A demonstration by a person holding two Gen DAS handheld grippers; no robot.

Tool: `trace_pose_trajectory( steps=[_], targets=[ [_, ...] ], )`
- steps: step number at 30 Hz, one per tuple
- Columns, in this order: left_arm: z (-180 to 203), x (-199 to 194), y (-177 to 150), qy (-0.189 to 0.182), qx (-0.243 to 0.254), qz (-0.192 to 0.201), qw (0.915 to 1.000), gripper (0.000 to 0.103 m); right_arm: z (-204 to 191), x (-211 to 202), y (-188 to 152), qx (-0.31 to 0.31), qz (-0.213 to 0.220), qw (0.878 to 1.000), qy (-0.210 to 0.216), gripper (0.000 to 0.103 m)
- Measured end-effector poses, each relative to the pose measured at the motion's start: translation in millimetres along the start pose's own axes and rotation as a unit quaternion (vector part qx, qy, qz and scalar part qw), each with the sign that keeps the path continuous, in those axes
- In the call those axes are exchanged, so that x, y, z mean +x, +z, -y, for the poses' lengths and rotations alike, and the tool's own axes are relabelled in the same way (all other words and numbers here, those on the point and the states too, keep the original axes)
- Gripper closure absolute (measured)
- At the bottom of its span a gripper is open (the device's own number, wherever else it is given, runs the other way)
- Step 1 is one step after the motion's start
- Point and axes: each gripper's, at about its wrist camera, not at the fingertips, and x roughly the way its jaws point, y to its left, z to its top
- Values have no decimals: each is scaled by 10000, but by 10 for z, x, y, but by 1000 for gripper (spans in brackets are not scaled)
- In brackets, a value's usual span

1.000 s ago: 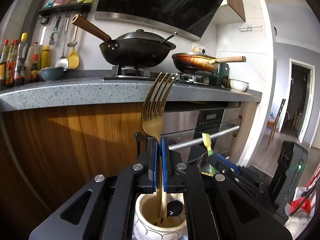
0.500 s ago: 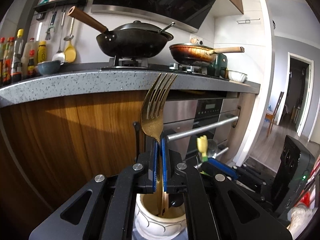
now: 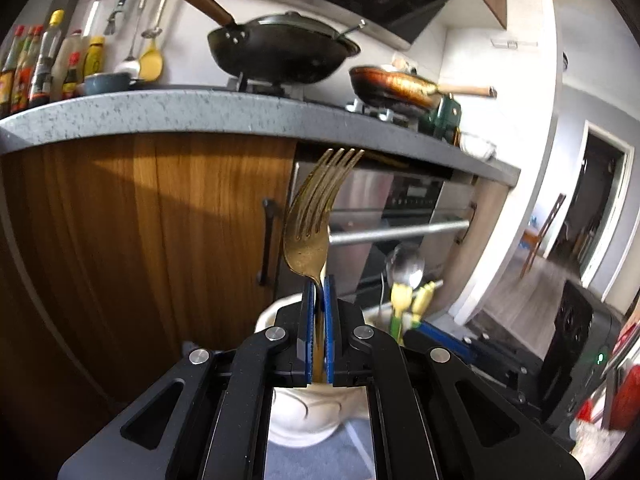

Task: Organize utensils
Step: 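Lower the gold fork and tulip spoon into the holder cups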

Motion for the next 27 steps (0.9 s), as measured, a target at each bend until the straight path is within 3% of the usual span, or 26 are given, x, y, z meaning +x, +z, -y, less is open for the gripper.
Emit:
trace_pose_trajectory(
  steps=[8, 20, 27],
  targets=[
    [61, 162, -139, 35, 227, -319, 9992, 98, 23, 130, -45, -47, -231, 9997, -36, 94],
    [-75, 215, -129, 63, 63, -336, 9994, 98, 10, 241, -14, 61, -432, 9990, 13, 92],
    [-140, 209, -114, 148, -35, -346, 9993, 95, 26, 221, -7, 132, -361, 9993, -17, 76]
  ],
)
